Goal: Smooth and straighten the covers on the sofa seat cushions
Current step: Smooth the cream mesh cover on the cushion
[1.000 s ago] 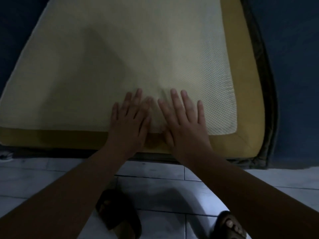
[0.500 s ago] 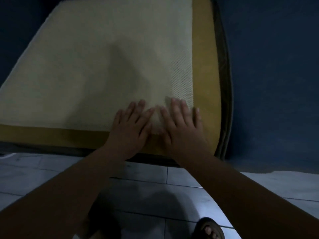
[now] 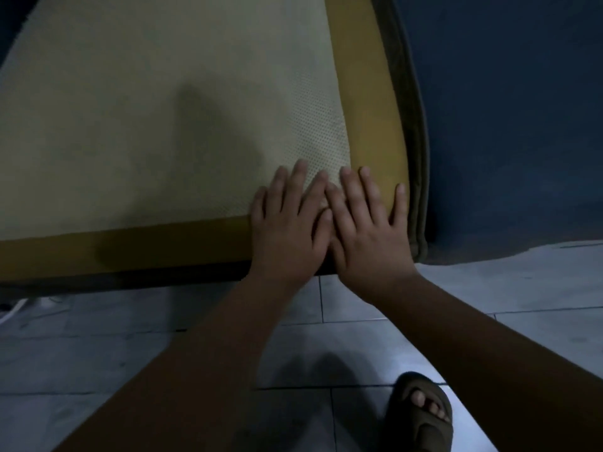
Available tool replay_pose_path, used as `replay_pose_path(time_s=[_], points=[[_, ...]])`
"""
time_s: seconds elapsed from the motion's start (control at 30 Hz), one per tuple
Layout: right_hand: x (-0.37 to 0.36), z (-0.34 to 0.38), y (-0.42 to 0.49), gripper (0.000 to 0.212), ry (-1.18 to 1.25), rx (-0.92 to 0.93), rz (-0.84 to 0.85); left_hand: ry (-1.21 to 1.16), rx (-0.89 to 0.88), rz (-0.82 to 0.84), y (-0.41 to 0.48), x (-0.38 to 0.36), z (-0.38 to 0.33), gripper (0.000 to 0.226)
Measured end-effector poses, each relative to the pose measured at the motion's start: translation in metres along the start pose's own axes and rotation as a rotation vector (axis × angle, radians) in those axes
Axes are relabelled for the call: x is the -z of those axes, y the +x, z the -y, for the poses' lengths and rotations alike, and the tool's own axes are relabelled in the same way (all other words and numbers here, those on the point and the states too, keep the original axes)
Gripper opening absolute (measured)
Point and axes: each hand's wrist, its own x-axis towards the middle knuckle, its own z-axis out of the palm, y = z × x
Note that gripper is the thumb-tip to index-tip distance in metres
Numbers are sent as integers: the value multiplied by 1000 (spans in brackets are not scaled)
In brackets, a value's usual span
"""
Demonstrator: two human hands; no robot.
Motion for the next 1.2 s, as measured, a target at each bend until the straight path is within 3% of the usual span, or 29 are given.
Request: replay_pose_path(time_s=[0.13,0.37,0.47,0.57,0.63,0.7,0.8,0.97,1.07,1.2], points=[[-4,1,-3,55,56,-42,-91,45,-39,3,-1,0,7,54],[12,17,15,58,120,-203,-144,-129,-156,6,-4,22,42,57],[42,33,26,54,229,-294,-391,-87,-135,-175,-18,50,103,55],[58,74,35,53,253,-211,-644,8,-90,-321,-30,64,149,59],[37,103,39,56,222,-118,-581,19,-94,-297,-39,48,168,58],[-2,121,36,55,46,-20,-375,18,-57,-174,-48,21,178,54],[-39,130,26,53,-73,-80,-215,58,52,-75,-54,-2,183,54],[-24,151,36,56,-15,-133,-217,43,-63,-59,-60,18,201,58],[-13,191,43,59,48,-33,-299,53,30,-155,-83,29,234,56],[-2,253,52,58,161,154,-538,100,173,-302,-113,45,286,61]])
